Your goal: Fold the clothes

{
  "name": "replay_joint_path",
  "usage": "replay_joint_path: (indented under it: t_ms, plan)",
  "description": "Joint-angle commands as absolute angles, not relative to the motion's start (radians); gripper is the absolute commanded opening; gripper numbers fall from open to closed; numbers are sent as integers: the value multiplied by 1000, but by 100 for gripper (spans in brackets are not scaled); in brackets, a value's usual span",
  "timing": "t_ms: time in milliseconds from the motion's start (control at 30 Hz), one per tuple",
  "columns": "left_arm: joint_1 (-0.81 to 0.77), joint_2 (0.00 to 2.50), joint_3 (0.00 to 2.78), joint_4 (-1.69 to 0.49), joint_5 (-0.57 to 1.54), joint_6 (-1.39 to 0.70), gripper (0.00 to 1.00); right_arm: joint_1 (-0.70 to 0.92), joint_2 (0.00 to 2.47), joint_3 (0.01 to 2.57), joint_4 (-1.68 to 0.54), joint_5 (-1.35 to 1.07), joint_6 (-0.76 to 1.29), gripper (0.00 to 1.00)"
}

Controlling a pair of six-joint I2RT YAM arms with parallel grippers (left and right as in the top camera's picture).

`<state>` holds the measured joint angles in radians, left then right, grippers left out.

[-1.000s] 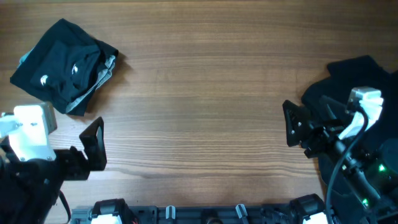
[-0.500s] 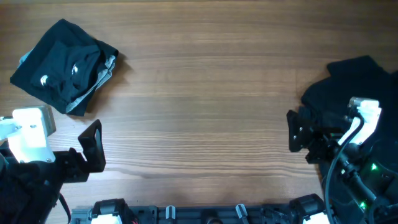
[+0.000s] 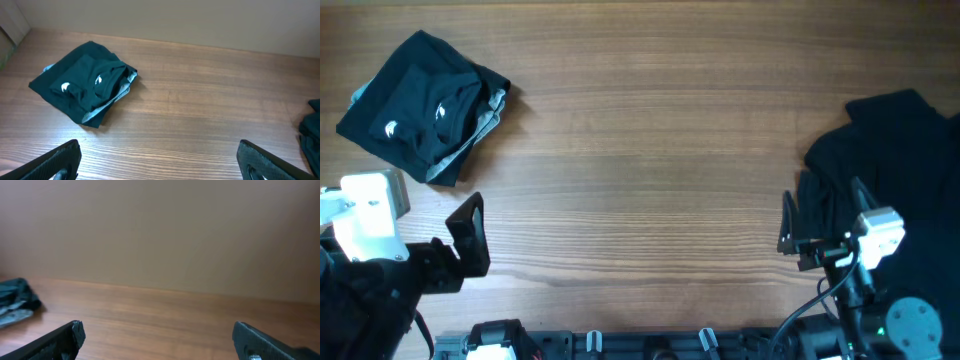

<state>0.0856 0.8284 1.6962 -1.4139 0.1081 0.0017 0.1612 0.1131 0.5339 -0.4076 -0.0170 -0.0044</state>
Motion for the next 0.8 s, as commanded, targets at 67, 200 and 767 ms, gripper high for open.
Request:
replay_joint_path:
  t_ms: [67,200,767]
  plan:
    - [80,830,1698,-1411,99,-9,100,94,3,342,-270,-1,11,100]
    - [80,830,1698,-1412,99,-9,100,94,3,189,-93,0,30,100]
    - [80,830,1698,-1412,99,-9,100,94,7,5,7,-4,26,100]
